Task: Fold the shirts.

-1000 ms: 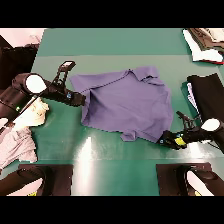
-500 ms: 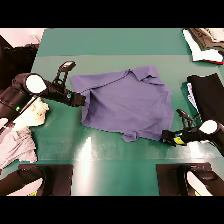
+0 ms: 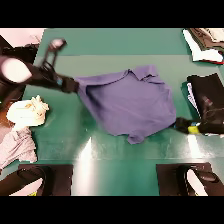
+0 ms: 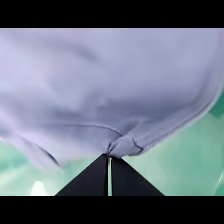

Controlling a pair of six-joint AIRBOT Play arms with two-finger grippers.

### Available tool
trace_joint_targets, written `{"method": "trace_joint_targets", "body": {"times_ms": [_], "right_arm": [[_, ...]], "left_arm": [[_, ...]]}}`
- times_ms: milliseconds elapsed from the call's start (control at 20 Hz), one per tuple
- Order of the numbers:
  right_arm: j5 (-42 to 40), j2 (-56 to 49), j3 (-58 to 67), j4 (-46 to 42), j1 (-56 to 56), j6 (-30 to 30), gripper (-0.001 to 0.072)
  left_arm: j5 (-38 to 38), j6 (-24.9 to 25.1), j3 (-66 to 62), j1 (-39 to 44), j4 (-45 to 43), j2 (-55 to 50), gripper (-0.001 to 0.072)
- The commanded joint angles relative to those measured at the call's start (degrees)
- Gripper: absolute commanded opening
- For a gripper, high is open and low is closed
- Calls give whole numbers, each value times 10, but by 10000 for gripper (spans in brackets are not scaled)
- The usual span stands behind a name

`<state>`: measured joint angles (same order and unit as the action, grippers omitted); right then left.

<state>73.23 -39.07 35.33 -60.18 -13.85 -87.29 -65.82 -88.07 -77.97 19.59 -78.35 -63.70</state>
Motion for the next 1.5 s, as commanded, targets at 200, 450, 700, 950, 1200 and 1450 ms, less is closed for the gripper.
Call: {"method": "trace_joint_targets", "body": {"times_ms": [200,450,700,950,1200,1450], "right_arm": [[14,-64,425,0,-20,24,13],[31,-133,761,-50,-20,24,13],[40,-158,926,-105,-20,14,13],[-87,-70,774,-104,-20,14,11],[21,-189,807,-78,-12,14,11],[125,-377,781,-118,41,-5,11]], "left_arm": [[-53,0,-360,0,-118,36,23],[21,0,-467,0,-129,104,23],[23,-20,-468,0,-115,160,22],[-47,-31,-390,0,-135,160,22],[-21,-59,-157,0,-216,134,22],[85,-105,-43,-42,-227,5,22]]}}
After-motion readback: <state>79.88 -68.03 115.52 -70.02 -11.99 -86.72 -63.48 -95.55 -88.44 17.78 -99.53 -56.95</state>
